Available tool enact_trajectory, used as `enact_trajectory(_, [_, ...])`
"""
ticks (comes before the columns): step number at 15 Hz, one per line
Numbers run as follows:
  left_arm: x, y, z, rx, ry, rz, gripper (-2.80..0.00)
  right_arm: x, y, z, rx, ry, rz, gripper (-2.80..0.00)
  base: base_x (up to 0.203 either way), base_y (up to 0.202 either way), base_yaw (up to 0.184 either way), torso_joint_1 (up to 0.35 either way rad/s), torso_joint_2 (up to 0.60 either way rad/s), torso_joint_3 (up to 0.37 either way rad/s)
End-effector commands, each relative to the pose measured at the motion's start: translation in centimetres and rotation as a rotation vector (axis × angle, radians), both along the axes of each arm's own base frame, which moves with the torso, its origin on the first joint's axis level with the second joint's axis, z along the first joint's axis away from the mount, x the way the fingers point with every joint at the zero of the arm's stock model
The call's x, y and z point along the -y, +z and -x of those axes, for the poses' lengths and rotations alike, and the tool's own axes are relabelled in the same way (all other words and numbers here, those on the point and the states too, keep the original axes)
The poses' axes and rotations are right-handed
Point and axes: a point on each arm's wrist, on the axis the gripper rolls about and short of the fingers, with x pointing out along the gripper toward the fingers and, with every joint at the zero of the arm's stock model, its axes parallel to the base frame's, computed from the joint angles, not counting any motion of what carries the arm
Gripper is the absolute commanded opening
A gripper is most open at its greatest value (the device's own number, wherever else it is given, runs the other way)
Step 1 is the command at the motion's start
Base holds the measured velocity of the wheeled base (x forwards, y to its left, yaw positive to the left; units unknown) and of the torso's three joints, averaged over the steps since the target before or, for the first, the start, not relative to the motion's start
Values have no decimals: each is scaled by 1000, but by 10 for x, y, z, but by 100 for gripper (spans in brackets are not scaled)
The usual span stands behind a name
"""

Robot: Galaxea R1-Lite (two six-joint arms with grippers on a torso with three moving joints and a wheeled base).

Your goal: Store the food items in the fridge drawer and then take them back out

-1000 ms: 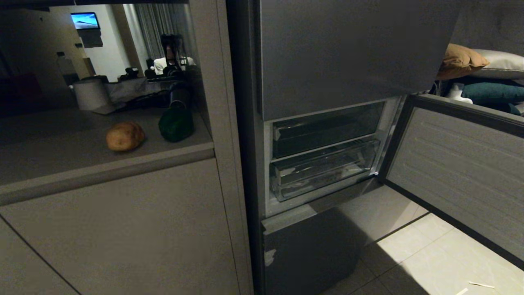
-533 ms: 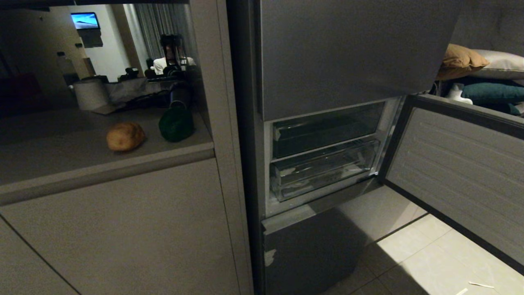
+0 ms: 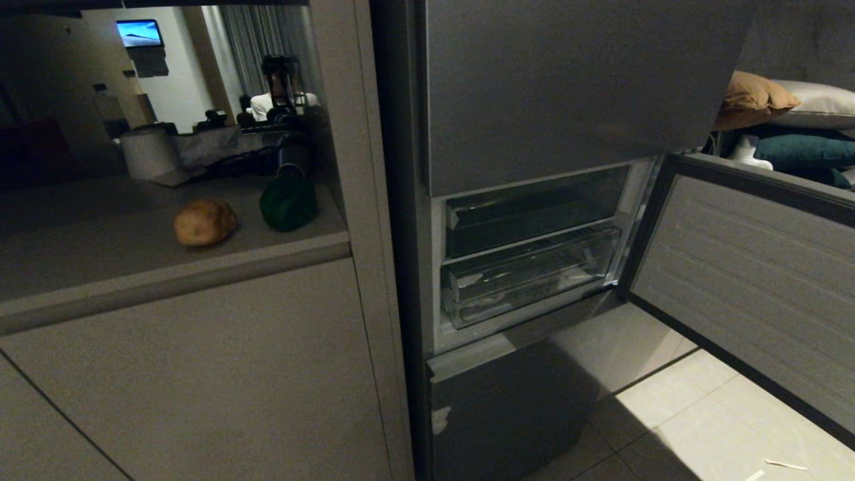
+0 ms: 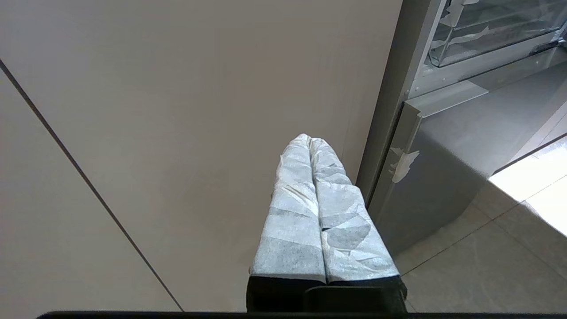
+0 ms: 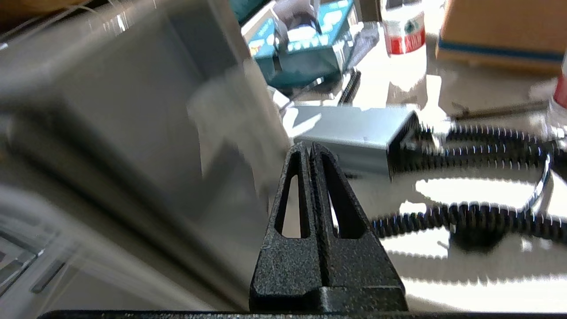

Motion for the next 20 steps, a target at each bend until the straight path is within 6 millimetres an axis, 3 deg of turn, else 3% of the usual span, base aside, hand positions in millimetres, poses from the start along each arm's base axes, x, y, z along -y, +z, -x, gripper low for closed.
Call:
enact_trajectory(1, [0, 0, 0, 0, 1, 1, -280, -4, 1, 5, 5, -10, 0, -280, 0, 0, 0, 0, 0, 0])
enact_trajectory(7, [0, 0, 0, 0, 1, 1, -280, 23, -3, 12, 5, -82, 14, -280, 0, 0, 0, 0, 0, 0])
enact_trajectory(9, [0, 0, 0, 0, 1, 0, -280, 37, -9, 6, 8, -70, 16, -280, 0, 0, 0, 0, 0, 0])
enact_trajectory(11, [0, 0, 0, 0, 1, 1, -280, 45, -16, -13, 11, -18, 6, -280, 0, 0, 0, 0, 0, 0])
enact_trajectory(16, [0, 0, 0, 0, 1, 1, -280, 35, -18, -25, 15, 27, -20, -280, 0, 0, 0, 0, 0, 0])
enact_trajectory(20, [0, 0, 0, 0, 1, 1, -280, 5, -13, -18, 9, 85, -48, -280, 0, 0, 0, 0, 0, 0])
